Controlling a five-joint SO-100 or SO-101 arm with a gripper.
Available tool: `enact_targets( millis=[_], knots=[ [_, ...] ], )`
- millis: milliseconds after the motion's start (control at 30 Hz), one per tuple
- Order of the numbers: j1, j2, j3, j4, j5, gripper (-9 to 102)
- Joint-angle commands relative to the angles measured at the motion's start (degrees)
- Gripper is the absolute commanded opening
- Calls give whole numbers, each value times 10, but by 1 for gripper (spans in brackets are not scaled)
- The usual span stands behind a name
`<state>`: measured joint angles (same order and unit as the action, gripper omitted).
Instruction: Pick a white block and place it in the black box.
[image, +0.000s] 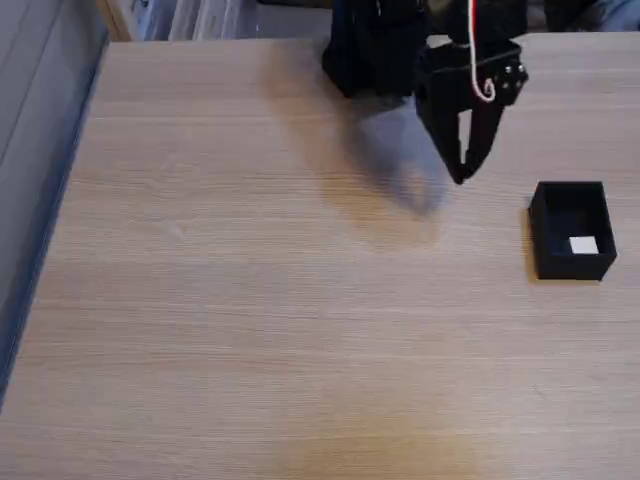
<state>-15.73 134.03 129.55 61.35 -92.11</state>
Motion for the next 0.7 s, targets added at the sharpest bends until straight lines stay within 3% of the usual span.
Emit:
enact_targets(
  millis=[0,267,667],
  knots=[
    [41,100,94,-6,-33,0],
    [137,325,308,27,-83,0],
    [190,512,468,110,-36,0]
  ],
)
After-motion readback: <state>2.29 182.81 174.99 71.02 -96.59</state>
